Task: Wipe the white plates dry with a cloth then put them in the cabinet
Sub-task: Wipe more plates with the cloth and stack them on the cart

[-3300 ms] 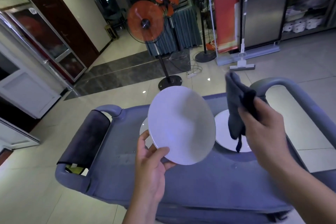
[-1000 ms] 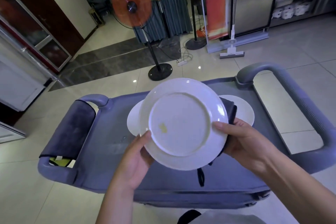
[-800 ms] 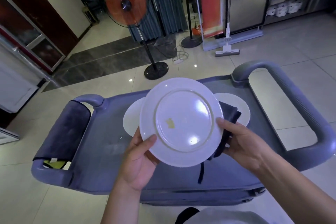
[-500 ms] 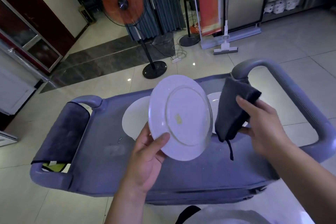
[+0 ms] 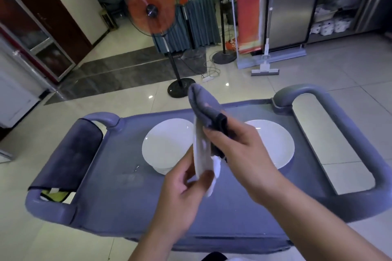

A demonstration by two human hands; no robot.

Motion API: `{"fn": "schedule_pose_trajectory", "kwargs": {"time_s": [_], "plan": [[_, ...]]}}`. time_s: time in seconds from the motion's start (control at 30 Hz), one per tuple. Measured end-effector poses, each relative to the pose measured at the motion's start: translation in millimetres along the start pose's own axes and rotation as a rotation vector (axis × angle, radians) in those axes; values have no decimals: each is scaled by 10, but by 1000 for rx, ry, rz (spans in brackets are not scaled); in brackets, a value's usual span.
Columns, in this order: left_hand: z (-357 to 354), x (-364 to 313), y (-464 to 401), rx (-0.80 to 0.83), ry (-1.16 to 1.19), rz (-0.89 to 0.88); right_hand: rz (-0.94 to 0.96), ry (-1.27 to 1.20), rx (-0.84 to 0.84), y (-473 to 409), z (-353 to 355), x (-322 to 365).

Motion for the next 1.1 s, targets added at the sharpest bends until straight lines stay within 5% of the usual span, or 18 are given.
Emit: {"fn": "schedule_pose_trajectory", "kwargs": {"time_s": [0.17,0.4,0.7,1.1], "plan": [[110,58,44,-32,94,15,32,60,178,113,-300,-129],[361,285,184,-93,710,230,77,292,271,270,-359,-430],[498,340,227,-50,865,327,299,798,416,421,-454,-328],[750,713,281,-66,922,340,145,1111,505,756,-245,-581]]}}
Point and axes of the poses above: each hand's wrist, its own y-axis away from the middle knuckle, its own z-axis out of the back of the hand, x = y × z, the point moved 8 cm from there along -y, towards the middle knuckle, and after that the axes turned 6 degrees about -z, right-handed, at the moved point
